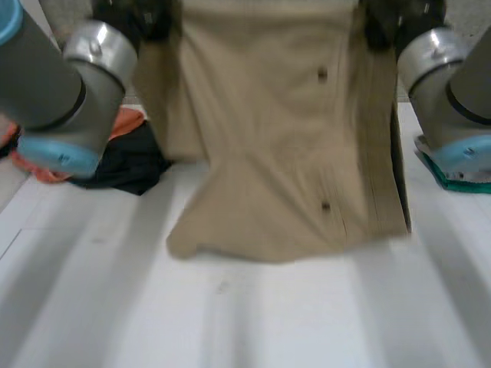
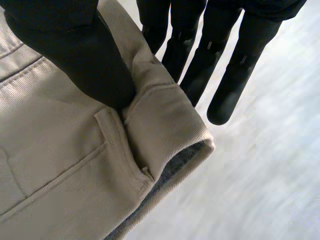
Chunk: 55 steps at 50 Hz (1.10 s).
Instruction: Fold the laundry.
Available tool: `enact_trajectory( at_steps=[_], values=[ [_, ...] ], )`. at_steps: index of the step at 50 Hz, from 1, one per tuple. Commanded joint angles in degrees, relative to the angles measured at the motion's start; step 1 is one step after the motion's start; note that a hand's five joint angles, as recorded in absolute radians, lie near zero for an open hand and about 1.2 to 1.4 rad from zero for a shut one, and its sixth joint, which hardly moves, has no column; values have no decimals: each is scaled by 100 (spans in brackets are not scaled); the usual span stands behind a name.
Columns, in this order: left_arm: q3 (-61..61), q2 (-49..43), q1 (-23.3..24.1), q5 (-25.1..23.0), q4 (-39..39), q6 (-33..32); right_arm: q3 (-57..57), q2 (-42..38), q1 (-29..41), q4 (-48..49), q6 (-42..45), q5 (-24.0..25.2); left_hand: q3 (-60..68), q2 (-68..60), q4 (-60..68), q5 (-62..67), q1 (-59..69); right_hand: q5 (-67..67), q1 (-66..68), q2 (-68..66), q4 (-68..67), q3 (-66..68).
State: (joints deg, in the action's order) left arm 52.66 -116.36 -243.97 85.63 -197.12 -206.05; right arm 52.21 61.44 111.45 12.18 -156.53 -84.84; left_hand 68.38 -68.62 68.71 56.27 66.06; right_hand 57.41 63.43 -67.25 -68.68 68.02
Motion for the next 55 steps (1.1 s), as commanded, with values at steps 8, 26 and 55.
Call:
enact_trajectory(
  at_steps=[8,26,55],
  values=[
    [770,974,104,455,-1716,-31,-309,9,26,2396,-1081,440,1162,-1138,1129,1373,1394,1259,1657,-1275,-1132,1198],
    [5078,1310,631,964,-723,-67,2036,-668,-123,85,-267,1821,1162,-1138,1129,1373,1394,1259,1657,-1275,-1132,1198],
    [5553,2452,1168,938,3215,689,5273,2171,-167,-3029,2109,617,-2371,2394,-2404,-2160,-2139,1259,1657,-1275,-1132,1198]
  ],
)
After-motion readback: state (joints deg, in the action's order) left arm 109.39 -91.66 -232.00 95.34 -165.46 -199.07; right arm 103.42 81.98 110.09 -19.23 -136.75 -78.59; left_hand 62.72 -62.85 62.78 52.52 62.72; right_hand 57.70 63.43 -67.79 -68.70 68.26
